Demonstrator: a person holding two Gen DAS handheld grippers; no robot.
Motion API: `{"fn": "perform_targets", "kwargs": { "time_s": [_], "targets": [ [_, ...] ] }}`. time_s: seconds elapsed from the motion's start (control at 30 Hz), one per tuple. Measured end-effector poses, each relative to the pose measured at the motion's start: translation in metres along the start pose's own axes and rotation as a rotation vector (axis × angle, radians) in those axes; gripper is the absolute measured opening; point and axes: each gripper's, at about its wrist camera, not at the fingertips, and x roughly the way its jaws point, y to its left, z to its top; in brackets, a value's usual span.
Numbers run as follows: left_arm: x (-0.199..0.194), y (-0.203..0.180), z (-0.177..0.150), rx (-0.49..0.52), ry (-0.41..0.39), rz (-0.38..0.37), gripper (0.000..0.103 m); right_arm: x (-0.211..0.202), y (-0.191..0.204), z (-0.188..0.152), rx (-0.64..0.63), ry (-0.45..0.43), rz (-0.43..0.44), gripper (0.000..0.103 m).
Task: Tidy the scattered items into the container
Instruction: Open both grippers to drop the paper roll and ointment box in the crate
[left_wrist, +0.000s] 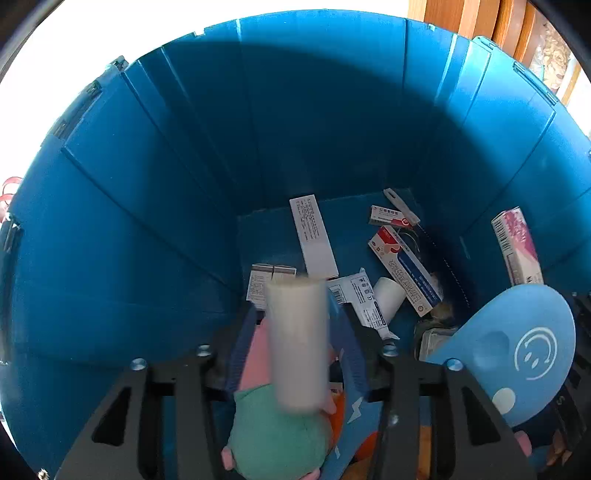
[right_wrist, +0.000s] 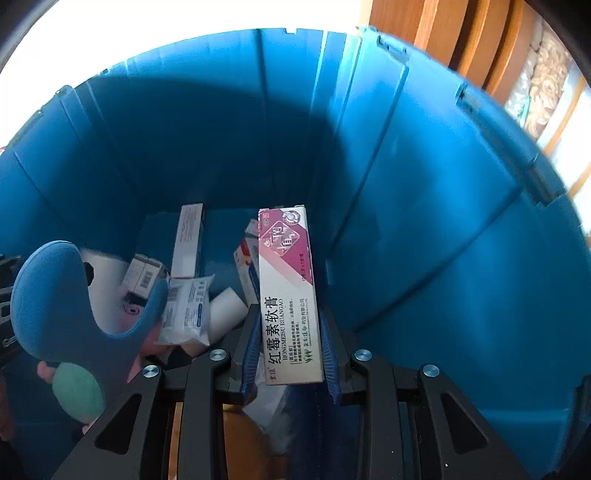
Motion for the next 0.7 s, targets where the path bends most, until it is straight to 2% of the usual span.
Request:
{"fn": "perform_targets", "kwargs": {
  "time_s": [0.03,0.07,0.33,0.43,0.63,0.7],
  "targets": [
    [0.0,0.0,0.0,0.0,-0.004,0.005,0.069,0.001,-0.001,-0.001,-0.002,0.006,0.0,0.029],
    [0.003,0.006,0.004,0.002,-0.01,0.012,0.071,0.001,-0.001,-0.001,-0.001,0.008,0.003,0.029],
    [0.014,0.011,0.016,0.026,0.001,0.026,0.073,-0.008,-0.009,-0.001,0.02,0.01,0.025,0.032],
    [0.004,0.01,0.018,0.053,-0.005,0.028,0.073,-0.013,-0.014,0.002,0.035,0.002,0.031,0.042],
    [0.002,0.007,0.017,0.083,-0.015,0.044,0.073,-0.017,-0.003,0.017,0.033,-0.004,0.043,0.046],
    [0.002,0.007,0.016,0.085,-0.015,0.049,0.073,-0.019,-0.003,0.017,0.037,-0.003,0.042,0.055]
  ]
}}
